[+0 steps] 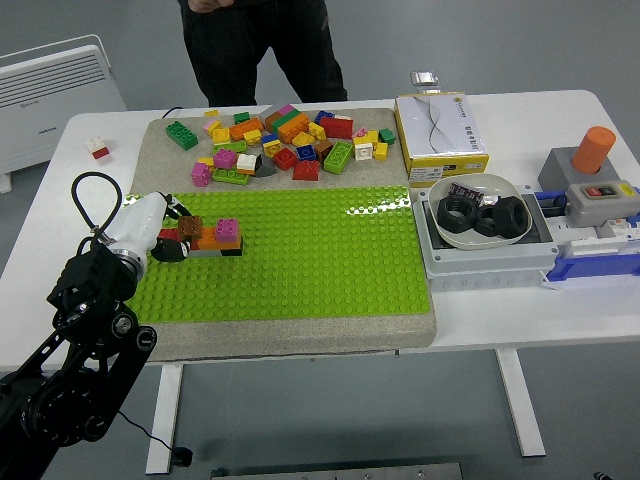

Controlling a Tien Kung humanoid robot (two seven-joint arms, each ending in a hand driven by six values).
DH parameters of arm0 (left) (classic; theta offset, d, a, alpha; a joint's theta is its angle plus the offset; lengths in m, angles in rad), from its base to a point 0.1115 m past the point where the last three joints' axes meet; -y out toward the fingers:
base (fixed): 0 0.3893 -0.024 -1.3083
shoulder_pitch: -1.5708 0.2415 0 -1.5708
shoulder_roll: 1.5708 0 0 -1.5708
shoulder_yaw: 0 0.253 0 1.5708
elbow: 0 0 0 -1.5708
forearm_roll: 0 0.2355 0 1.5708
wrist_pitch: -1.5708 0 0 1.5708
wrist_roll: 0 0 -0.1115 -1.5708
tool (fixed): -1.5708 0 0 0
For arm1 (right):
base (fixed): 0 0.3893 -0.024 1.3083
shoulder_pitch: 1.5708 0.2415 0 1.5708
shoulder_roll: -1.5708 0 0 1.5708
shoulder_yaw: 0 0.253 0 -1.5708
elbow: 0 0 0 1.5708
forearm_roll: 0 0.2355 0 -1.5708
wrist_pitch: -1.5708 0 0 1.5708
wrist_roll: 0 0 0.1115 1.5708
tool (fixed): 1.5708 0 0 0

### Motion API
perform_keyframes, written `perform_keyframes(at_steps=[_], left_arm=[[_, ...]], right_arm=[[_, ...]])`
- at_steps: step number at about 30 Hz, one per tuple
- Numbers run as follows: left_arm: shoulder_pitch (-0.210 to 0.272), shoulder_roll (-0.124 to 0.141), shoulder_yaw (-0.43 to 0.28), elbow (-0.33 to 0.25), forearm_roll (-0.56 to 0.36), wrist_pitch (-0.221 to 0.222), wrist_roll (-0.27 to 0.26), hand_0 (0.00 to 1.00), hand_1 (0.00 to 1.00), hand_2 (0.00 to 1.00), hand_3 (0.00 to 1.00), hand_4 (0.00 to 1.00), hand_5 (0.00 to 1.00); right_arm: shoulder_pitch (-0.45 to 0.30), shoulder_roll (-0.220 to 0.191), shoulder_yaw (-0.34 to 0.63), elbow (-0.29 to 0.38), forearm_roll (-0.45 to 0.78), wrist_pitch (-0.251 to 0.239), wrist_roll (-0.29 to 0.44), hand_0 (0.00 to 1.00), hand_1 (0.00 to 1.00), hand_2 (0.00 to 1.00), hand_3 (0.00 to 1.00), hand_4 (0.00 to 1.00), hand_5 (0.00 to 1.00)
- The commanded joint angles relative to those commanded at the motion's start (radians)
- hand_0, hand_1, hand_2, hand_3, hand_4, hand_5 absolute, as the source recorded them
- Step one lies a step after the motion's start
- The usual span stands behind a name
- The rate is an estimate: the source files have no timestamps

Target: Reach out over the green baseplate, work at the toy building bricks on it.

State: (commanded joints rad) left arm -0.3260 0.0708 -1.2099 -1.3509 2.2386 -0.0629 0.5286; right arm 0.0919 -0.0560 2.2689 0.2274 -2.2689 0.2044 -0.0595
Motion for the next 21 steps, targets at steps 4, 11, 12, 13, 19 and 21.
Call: perform_keyframes(at_steps=[4,11,12,13,19,21], left_arm=[[-0.001,-0.008,0.011,0.006,0.002,0.010,-0.005,0.851,0.796,0.680,0.288,0.575,0.004],[-0.008,-0.017,0.027,0.012,0.003,0.021,-0.009,0.851,0.795,0.680,0.288,0.567,0.002],[-0.009,-0.017,0.028,0.013,0.003,0.022,-0.009,0.851,0.795,0.680,0.288,0.567,0.002],[-0.009,-0.019,0.030,0.016,0.002,0.023,-0.010,0.851,0.795,0.680,0.288,0.567,0.002],[-0.013,-0.023,0.031,0.034,0.000,0.040,-0.016,0.851,0.797,0.679,0.288,0.561,0.002],[-0.014,-0.023,0.031,0.040,-0.002,0.047,-0.018,0.851,0.797,0.679,0.288,0.561,0.002]], right_arm=[[0.000,0.001,0.000,0.001,0.000,0.000,-0.001,0.673,0.643,0.719,0.716,0.727,0.984],[0.001,0.001,0.000,0.004,0.000,0.001,-0.003,0.673,0.642,0.719,0.716,0.726,0.982],[0.001,0.001,0.000,0.004,0.000,0.001,-0.003,0.673,0.642,0.719,0.716,0.726,0.982],[0.001,0.001,0.000,0.004,0.000,0.001,-0.003,0.673,0.642,0.719,0.716,0.726,0.982],[0.002,0.001,0.000,0.006,0.000,0.002,-0.004,0.673,0.642,0.719,0.716,0.726,0.982],[0.002,0.002,0.000,0.006,0.000,0.002,-0.004,0.673,0.642,0.719,0.716,0.726,0.982]])
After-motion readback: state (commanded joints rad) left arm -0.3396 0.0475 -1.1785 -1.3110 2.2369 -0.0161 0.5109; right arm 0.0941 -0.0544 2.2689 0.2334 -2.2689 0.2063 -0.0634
